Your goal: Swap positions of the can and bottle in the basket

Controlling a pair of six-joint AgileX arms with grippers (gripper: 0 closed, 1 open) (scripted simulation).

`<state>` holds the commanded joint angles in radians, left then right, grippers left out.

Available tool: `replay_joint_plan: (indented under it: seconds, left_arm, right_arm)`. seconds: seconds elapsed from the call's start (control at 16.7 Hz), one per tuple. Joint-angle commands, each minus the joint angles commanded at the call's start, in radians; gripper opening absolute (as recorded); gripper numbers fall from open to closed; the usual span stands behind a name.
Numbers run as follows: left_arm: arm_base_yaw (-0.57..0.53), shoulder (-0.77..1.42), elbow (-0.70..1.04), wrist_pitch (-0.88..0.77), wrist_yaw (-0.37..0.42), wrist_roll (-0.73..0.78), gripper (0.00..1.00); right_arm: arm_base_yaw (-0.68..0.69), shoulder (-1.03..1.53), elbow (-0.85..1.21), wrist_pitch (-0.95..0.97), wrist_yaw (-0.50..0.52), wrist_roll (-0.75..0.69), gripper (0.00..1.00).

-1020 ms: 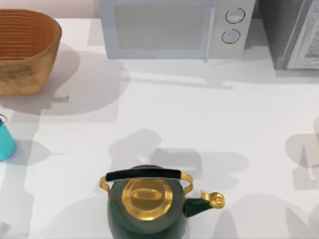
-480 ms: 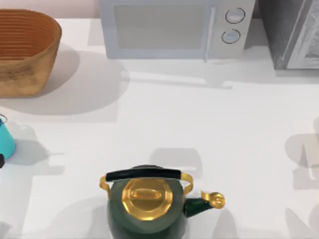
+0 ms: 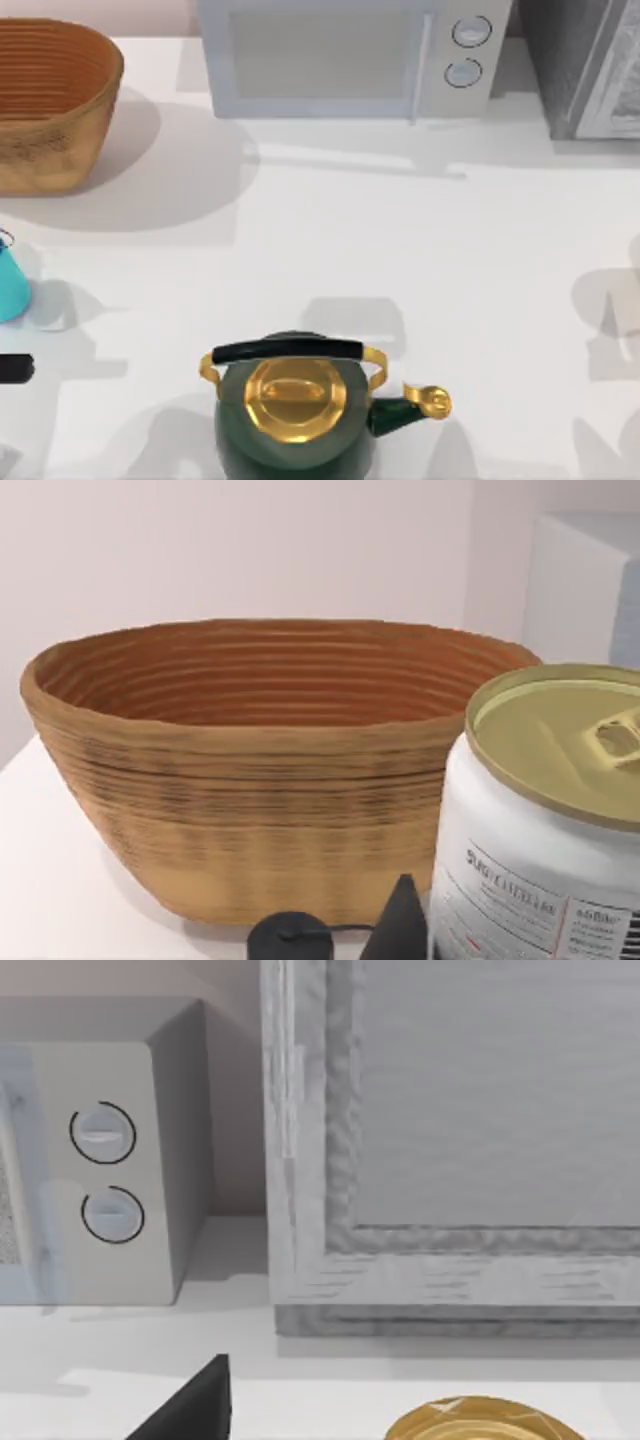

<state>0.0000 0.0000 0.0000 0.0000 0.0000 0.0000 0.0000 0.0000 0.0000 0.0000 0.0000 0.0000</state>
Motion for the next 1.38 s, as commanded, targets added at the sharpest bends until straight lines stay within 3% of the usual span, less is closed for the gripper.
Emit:
replay_joint_plan:
  seconds: [0.36, 0.66, 1.02, 1.38]
  left_arm:
    - [-0.001, 0.027, 0.01, 0.012, 0.005, 0.003, 0.0]
    - [-0.035, 0.256, 0.107, 0.15, 0.07, 0.01, 0.0]
    - [-0.113, 0.734, 0.304, 0.428, 0.23, 0.019, 0.0]
    - [-0.204, 1.287, 0.546, 0.742, 0.449, 0.029, 0.0]
  right_arm:
    - [0.0, 0.0, 0.0, 0.0, 0.0, 0.0, 1.0]
    - [0.0, 0.0, 0.0, 0.0, 0.0, 0.0, 1.0]
    - [0.0, 0.0, 0.0, 0.0, 0.0, 0.0, 1.0]
    - [0.0, 0.0, 0.0, 0.0, 0.0, 0.0, 1.0]
